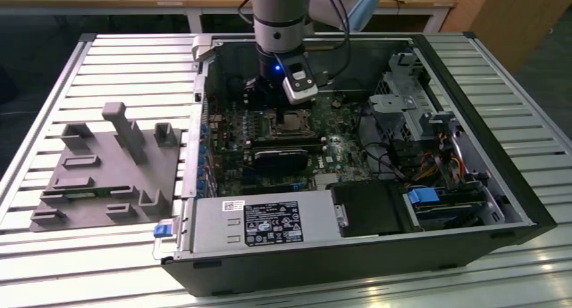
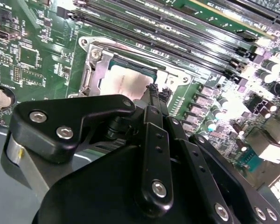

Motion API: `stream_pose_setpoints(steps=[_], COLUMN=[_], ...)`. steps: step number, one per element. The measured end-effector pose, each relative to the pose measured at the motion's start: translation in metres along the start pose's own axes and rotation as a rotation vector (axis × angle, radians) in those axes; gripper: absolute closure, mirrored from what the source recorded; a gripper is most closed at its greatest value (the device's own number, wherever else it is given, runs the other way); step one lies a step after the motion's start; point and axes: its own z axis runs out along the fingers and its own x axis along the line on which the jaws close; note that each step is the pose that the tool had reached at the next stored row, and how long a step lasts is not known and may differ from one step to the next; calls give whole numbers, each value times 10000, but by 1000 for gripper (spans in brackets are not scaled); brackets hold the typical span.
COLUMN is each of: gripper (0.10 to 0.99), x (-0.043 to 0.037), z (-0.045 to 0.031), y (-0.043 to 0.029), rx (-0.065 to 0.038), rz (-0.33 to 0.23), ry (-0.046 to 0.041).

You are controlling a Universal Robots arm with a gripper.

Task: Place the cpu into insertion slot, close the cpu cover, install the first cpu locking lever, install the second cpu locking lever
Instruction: 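Close the cpu cover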

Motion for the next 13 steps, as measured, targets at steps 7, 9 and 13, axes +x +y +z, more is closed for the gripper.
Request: stream_pose_setpoints(steps=[7,9,13], gripper=[984,984,984], x=[-112,-146,-199], z=[6,7,10], y=[23,29,39], rx=[0,0,0], rz=[1,0,0], ry=[0,0,0])
